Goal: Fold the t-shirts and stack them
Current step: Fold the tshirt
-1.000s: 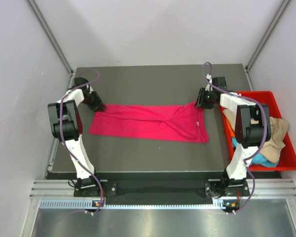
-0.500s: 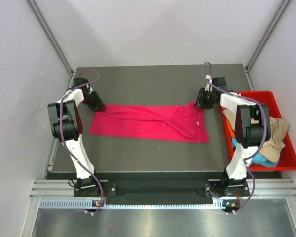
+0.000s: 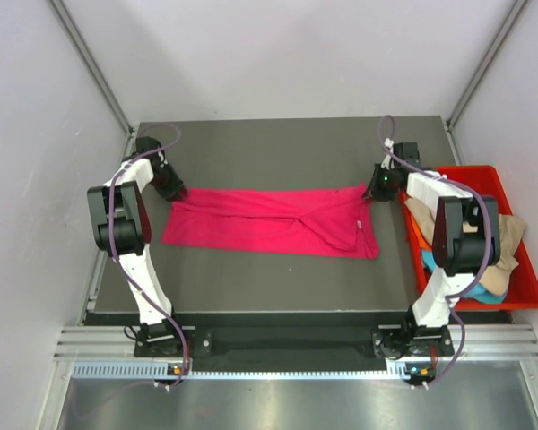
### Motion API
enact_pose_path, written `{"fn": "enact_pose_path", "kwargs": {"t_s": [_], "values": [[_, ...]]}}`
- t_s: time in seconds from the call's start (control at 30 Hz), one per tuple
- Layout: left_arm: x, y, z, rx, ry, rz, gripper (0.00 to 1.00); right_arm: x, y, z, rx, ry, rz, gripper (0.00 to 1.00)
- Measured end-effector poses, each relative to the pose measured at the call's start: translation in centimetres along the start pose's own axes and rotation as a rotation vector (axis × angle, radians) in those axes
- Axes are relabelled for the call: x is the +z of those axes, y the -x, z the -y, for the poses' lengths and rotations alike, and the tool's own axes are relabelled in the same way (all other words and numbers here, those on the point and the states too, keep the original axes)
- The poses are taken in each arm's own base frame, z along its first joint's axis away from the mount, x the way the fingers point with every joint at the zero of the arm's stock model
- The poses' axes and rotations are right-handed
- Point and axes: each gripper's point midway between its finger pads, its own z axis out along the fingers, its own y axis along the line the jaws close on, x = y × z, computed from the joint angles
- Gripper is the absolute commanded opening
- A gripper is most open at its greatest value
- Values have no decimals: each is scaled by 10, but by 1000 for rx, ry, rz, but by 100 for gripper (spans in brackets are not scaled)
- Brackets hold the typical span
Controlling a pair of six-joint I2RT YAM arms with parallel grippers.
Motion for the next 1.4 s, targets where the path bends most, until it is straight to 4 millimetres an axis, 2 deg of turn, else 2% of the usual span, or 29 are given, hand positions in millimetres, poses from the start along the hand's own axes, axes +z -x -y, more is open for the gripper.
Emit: {"fn": "enact_pose_path", "kwargs": {"t_s": [0.2,0.47,0.67,0.7,0.73,0.93,1.03,1.17,1.23,1.3,1.4], "values": [[0,2,-4,9,29,10,33,-16,-15,3,8,-21,-4,0],[-1,2,-4,10,34,8,33,-10,-49,22,56,-84,-66,0],[-2,5,-5,16,47,11,33,-10,-50,25,81,-109,-62,0],[-2,6,-6,16,49,11,33,-10,-50,25,82,-108,-59,2],[-2,7,-6,16,49,11,34,-11,-49,24,84,-106,-55,11],[-5,9,-2,26,34,2,43,-13,-47,20,86,-89,-56,30],[-11,15,1,34,25,13,44,-28,-41,15,68,-91,-37,32],[-34,21,14,42,-15,45,45,-63,-19,-6,-25,-93,63,27],[-54,25,25,50,-55,79,44,-78,-10,-29,-111,-75,122,26],[-81,26,41,60,-129,123,44,-85,-12,-56,-199,-44,148,26],[-110,9,59,77,-235,147,43,-85,-33,-100,-358,10,140,29]]}}
